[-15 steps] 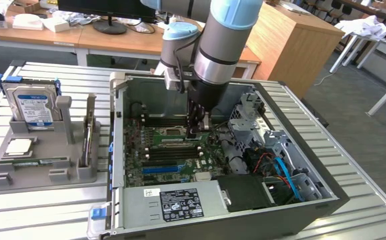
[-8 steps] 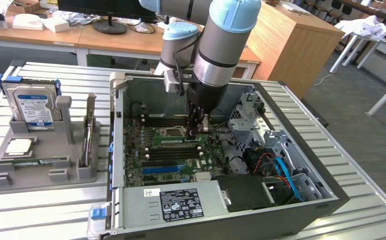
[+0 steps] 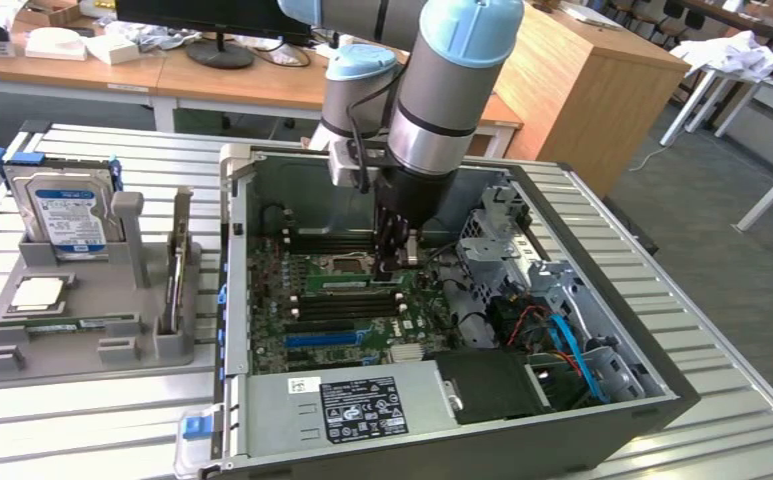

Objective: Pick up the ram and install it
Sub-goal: 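Insert the ram into the slot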

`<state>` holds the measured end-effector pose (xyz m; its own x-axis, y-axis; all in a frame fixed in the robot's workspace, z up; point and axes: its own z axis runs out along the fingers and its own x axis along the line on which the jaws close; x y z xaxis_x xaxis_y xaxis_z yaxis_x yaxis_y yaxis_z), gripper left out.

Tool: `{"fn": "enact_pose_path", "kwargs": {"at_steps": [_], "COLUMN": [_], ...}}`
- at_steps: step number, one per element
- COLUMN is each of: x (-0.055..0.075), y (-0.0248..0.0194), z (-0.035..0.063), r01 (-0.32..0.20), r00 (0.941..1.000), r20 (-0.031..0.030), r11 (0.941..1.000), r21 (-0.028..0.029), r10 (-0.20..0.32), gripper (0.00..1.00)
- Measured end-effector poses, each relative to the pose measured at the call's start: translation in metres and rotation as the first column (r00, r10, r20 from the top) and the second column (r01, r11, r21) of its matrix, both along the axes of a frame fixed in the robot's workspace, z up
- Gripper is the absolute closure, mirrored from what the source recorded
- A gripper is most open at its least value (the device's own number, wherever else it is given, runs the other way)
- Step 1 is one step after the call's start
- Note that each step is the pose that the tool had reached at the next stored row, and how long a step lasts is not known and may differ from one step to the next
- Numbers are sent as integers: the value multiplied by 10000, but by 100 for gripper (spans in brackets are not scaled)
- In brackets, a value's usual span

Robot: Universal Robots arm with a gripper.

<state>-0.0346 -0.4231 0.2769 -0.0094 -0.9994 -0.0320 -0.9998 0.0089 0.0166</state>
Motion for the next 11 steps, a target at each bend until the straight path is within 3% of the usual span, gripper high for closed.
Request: {"fn": "enact_pose_path", "kwargs": {"at_steps": [11], "x": [0], "y": [-11], "z": [-38], "r01": [0], "r00": [10000], "r20": [0], "r11": [10000], "r21": [-1], "r10": [0], "gripper": [88]}}
